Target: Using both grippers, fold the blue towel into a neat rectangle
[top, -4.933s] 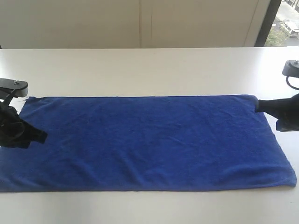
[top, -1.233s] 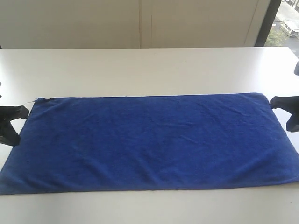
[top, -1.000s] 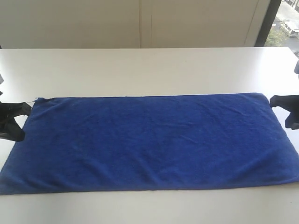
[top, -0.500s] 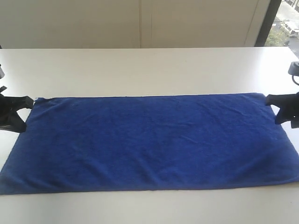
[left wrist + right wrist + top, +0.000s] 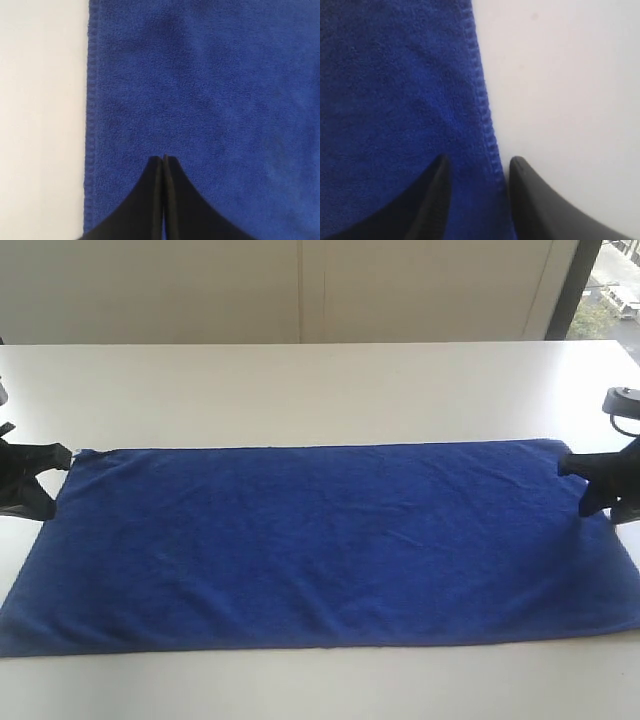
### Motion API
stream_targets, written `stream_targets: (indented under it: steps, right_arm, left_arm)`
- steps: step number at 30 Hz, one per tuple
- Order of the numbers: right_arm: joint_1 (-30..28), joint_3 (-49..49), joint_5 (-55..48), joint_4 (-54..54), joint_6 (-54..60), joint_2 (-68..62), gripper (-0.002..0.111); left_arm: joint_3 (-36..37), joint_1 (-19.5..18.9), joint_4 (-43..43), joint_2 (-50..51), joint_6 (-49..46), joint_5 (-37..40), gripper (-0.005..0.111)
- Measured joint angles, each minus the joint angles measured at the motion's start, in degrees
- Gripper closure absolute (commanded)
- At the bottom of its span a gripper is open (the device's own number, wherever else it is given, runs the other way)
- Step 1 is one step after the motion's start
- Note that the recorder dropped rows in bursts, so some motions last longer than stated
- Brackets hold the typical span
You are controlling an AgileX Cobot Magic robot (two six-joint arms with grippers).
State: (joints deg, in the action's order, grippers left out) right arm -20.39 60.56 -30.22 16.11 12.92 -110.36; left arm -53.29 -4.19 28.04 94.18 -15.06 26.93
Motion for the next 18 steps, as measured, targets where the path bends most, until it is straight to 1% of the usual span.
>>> stream_targets:
  steps: [6, 13, 18]
  right_arm:
    - [0.00, 0.35, -0.52, -0.32, 0.24, -0.58, 0.108]
    - [0.00, 0.49, -0.62, -0.43, 0.24, -0.61, 0.108]
    - [-0.12, 1.88, -2.25, -2.91, -2.30, -1.05, 0.108]
  left_arm:
    - [0.00, 0.00, 0.00, 0.00, -0.17, 0.00, 0.107]
    - [0.00, 0.00, 0.00, 0.00, -0.88, 0.00, 0.107]
    - [0.00, 0.00, 0.00, 0.00, -1.49, 0.00, 0.107]
